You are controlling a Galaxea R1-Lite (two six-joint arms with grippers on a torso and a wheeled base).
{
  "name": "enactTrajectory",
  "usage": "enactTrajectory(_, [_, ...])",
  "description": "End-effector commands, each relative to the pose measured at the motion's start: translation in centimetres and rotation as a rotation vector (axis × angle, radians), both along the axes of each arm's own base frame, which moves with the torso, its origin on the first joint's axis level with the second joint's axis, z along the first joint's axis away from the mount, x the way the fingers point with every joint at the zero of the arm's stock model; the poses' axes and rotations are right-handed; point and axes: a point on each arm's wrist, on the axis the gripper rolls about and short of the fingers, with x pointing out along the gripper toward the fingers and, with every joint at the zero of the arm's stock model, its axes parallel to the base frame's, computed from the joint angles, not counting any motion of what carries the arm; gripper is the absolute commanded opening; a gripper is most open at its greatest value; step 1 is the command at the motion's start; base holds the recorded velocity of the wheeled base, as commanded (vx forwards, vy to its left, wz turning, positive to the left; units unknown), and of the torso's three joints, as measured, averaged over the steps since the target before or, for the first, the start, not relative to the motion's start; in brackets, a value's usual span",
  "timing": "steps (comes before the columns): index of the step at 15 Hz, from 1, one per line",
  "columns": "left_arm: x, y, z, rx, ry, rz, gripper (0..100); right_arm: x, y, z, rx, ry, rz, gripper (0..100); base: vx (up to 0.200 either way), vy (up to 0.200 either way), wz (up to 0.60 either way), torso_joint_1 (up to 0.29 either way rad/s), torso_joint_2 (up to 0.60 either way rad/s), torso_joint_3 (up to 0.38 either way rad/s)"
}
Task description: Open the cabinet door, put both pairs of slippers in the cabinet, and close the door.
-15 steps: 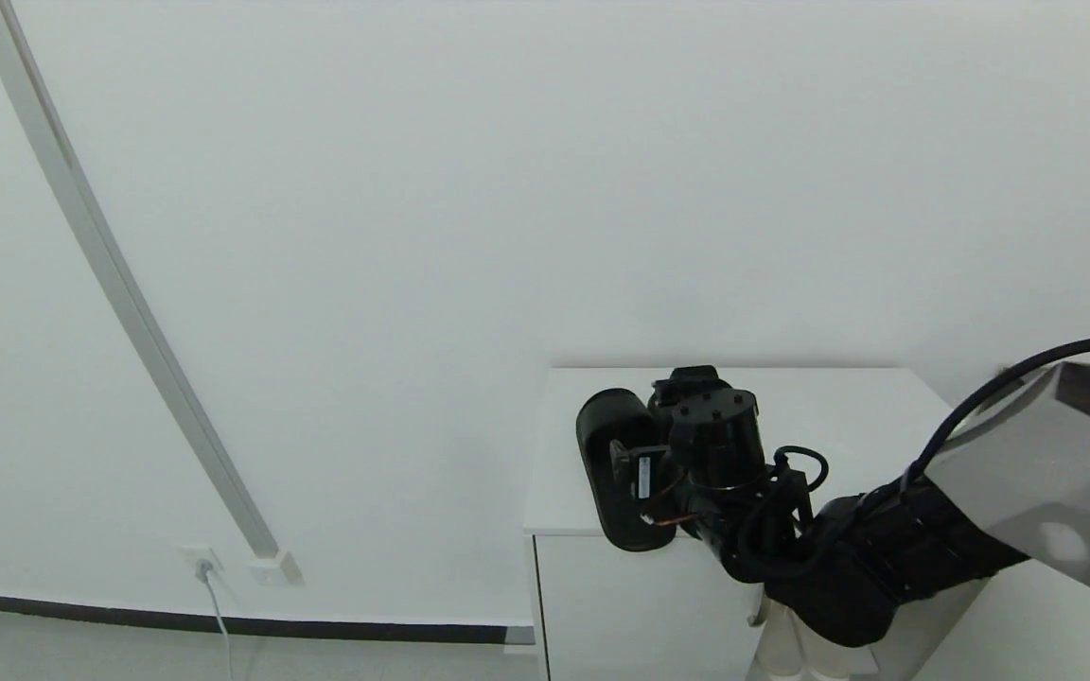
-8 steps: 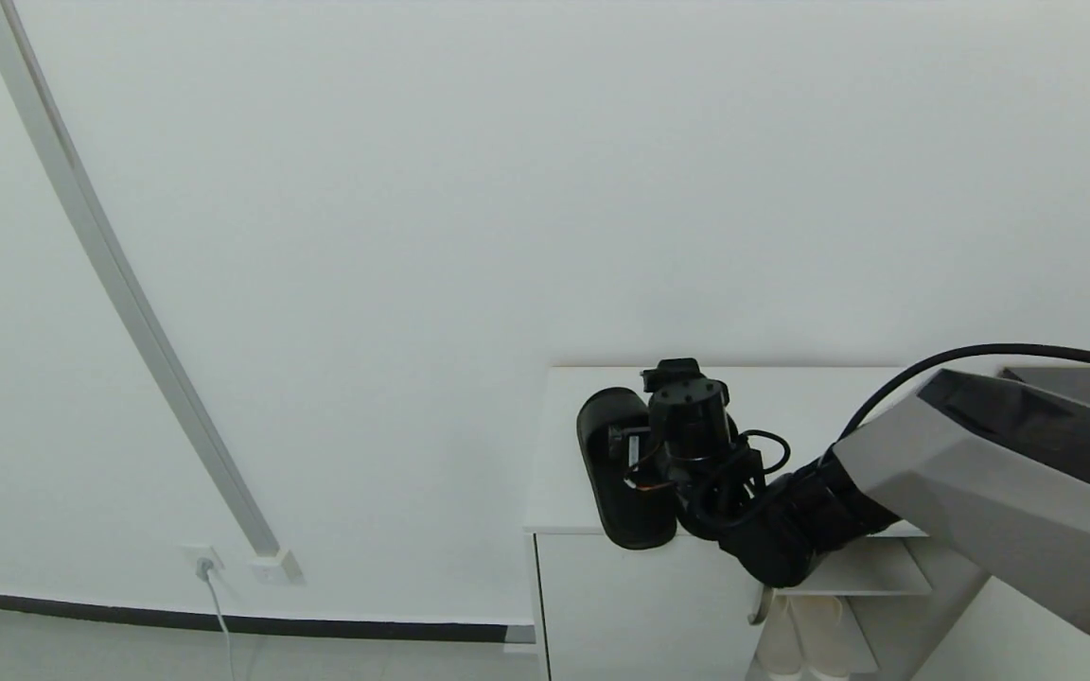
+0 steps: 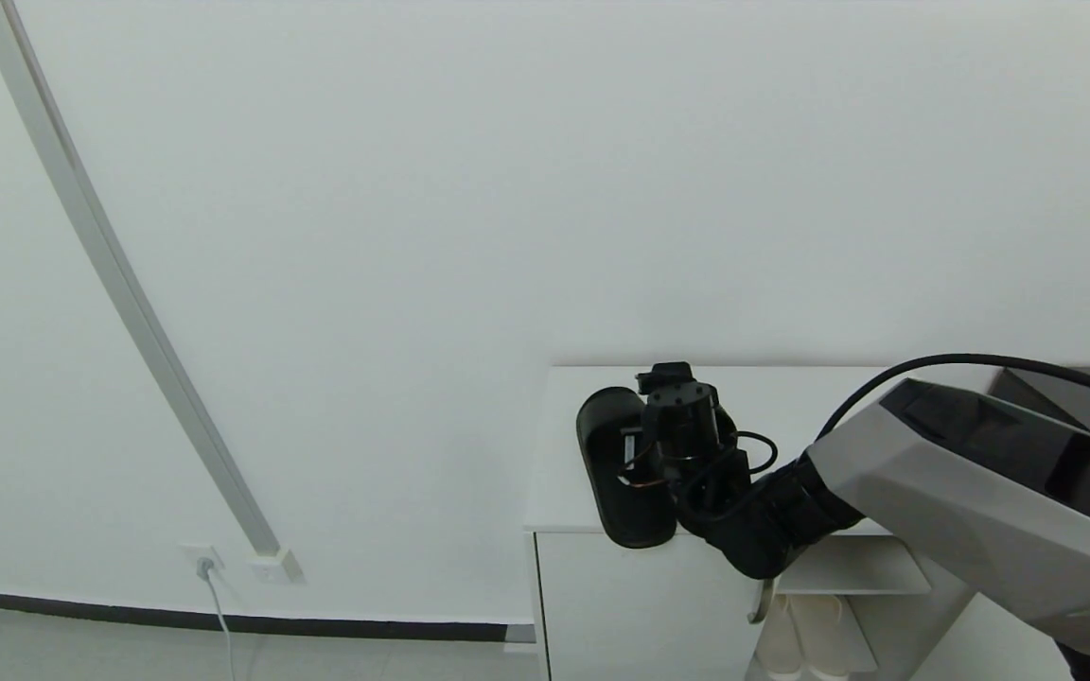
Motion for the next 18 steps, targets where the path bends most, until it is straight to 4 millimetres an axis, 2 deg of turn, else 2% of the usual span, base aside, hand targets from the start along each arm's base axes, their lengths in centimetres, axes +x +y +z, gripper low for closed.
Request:
enactTrajectory(1, [0.0,0.0,0.0,-0.001,0.001,0.001,0,0.0,0.0,-0.1,0.002,-0.001,0.000,0,0.000,0.000,0.00,0.000,0.00,0.000])
enactTrajectory(4, [0.0,0.0,0.0,-0.001,0.001,0.001,0,-0.1,-0.1,0.7,0.009,-0.012,-0.006,0,0.000,0.000,0.00,0.000,0.00,0.000])
enactTrajectory(7, [0.0,0.0,0.0,-0.002,0.001,0.000,0,-1.1,-0.8,2.6,0.021,-0.031,-0.007,0,0.000,0.000,0.00,0.000,0.00,0.000])
enactTrajectory(12, [0.0,0.0,0.0,0.001,0.001,0.000,0,-5.9,-4.5,6.7,0.036,-0.033,0.039,0,0.000,0.000,0.00,0.000,0.00,0.000])
enactTrajectory(14, [0.0,0.0,0.0,0.002,0.001,-0.002,0,-8.4,-6.0,8.0,0.047,-0.031,0.084,0,0.000,0.000,0.00,0.000,0.00,0.000])
enactTrajectory(18, [0.0,0.0,0.0,0.005,0.001,-0.002,0,-14.5,-9.9,10.1,0.100,-0.001,0.336,0,0.000,0.000,0.00,0.000,0.00,0.000])
